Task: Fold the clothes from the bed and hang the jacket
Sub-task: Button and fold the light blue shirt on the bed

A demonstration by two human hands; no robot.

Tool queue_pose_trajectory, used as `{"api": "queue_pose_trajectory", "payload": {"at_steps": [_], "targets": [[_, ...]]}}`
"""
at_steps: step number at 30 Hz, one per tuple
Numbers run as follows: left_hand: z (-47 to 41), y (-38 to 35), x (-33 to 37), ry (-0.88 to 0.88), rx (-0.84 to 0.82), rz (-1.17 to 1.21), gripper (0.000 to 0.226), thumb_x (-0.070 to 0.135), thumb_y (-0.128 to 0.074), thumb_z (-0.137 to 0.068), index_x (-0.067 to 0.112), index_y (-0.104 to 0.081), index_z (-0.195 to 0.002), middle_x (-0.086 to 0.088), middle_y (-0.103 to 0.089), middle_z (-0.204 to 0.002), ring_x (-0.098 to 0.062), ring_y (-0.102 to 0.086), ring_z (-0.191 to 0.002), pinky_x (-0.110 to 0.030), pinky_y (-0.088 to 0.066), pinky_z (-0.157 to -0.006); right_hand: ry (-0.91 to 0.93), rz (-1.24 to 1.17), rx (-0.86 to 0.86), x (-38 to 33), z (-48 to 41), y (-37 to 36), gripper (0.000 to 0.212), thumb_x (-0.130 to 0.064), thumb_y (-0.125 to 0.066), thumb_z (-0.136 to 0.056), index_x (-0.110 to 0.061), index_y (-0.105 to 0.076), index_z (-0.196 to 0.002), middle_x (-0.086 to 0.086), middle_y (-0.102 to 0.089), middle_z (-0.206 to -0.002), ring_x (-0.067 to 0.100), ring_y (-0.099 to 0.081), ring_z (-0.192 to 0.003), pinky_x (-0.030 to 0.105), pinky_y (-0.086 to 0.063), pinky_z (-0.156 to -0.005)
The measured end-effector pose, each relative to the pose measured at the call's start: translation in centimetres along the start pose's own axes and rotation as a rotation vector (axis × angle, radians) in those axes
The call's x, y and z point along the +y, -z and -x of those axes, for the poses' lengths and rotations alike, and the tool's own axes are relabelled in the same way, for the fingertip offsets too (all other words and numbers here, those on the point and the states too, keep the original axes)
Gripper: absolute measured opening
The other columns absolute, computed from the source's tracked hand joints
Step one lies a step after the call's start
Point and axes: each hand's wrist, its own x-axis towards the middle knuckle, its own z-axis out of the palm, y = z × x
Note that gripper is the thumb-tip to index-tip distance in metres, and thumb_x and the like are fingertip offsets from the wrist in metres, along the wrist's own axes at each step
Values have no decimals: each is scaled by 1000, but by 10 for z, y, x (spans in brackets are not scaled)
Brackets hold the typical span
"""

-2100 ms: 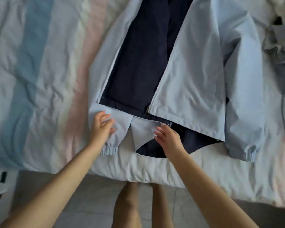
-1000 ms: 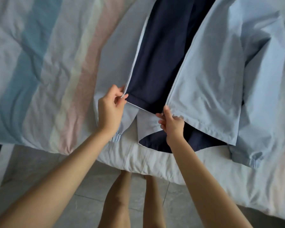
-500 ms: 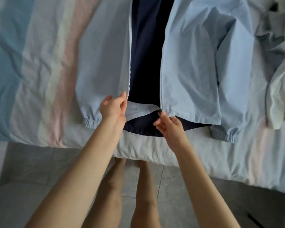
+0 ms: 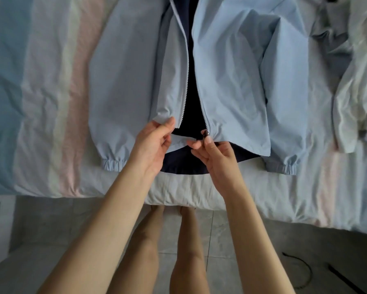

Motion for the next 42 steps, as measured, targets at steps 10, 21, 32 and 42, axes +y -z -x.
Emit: {"api": "queue_pose_trajectory", "payload": {"at_steps": [10, 21, 32, 42], "targets": [[13, -33, -15, -104, -77, 109, 18, 2, -59, -88, 16, -52, -79, 5, -49, -67, -4, -44, -60, -15, -41, -60, -11, -336, 218, -4, -3, -14, 16, -9, -54, -92, -5, -65, -82, -1, -71, -81, 9, -68, -85, 17, -52, -76], [20, -51, -18, -100, -7, 143, 19, 4, -59, -90, 14, -52, -75, 0, -52, -67, -10, -49, -62, -16, -48, -57, -18, -443, 377, -6, -3, -35, 14, -9, -59, -92, -1, -60, -81, 2, -68, -71, 7, -66, -71, 18, -52, -74], [20, -52, -23, -100, 37, 205, 18, 3, -59, -90, 12, -52, -76, -1, -55, -71, -7, -55, -59, -15, -49, -57, -17, -384, 369, -1, -1, -35, 18, -10, -62, -90, -7, -68, -73, 3, -69, -74, 8, -64, -74, 19, -51, -73], [25, -47, -32, -266, 59, 21, 16, -2, -64, -85, 10, -59, -76, -1, -66, -73, -13, -64, -72, -23, -54, -72, 4, -439, 396, -12, -2, -38, 15, -6, -60, -91, -6, -66, -77, -1, -68, -70, 7, -64, -72, 20, -52, -76]]}}
